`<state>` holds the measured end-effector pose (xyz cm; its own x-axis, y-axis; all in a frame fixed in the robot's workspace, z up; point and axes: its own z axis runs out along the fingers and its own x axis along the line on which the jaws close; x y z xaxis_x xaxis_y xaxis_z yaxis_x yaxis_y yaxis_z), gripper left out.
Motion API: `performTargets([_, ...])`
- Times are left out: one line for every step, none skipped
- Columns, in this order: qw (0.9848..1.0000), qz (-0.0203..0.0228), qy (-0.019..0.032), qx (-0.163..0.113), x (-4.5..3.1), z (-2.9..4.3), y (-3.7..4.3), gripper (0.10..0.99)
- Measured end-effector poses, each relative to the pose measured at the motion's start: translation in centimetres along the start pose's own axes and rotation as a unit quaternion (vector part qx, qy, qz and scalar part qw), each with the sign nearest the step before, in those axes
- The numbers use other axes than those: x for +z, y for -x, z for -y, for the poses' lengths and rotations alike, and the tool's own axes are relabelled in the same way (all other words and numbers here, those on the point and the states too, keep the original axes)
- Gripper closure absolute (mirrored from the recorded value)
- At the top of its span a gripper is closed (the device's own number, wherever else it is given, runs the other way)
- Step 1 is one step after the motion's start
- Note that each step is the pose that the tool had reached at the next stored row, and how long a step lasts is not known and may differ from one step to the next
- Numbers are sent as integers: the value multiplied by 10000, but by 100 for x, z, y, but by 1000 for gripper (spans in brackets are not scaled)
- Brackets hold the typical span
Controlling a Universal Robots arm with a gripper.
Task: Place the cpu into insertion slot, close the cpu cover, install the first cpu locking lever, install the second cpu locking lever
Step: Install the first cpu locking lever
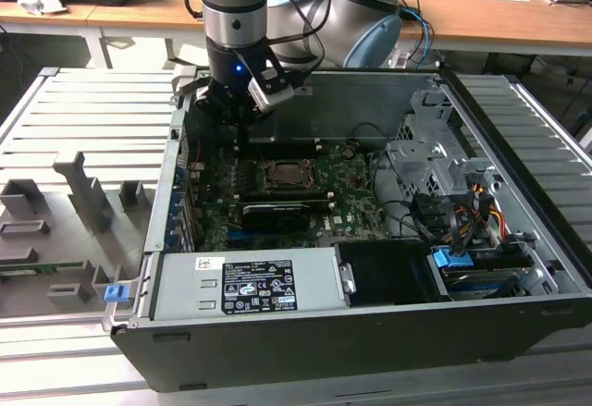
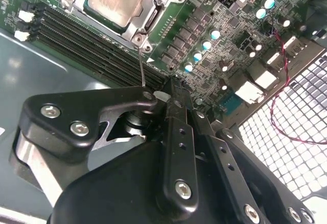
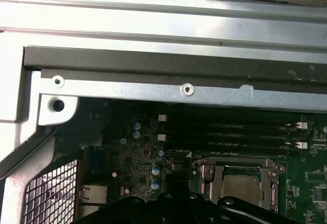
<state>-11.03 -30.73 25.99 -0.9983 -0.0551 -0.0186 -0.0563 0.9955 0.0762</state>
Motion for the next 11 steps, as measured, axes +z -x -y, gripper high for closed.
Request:
performTargets([10000, 0, 0, 0, 0, -2, 0, 980])
performTargets([10000, -1, 0, 0, 0, -4, 0, 980])
performTargets([10000, 0, 0, 1, 1, -7, 0, 980])
performTargets([10000, 0, 0, 1, 1, -9, 0, 980])
performTargets([10000, 0, 0, 0, 1, -11, 1, 980])
performTargets([10000, 0, 0, 0, 1, -13, 1, 980])
performTargets([10000, 0, 0, 0, 1, -16, 1, 980])
performTargets([10000, 0, 0, 0, 2, -19, 3, 980])
performTargets([10000, 0, 0, 0, 1, -20, 2, 980])
performTargets([10000, 0, 0, 0, 1, -20, 2, 980])
performTargets([10000, 0, 0, 0, 2, -20, 2, 980])
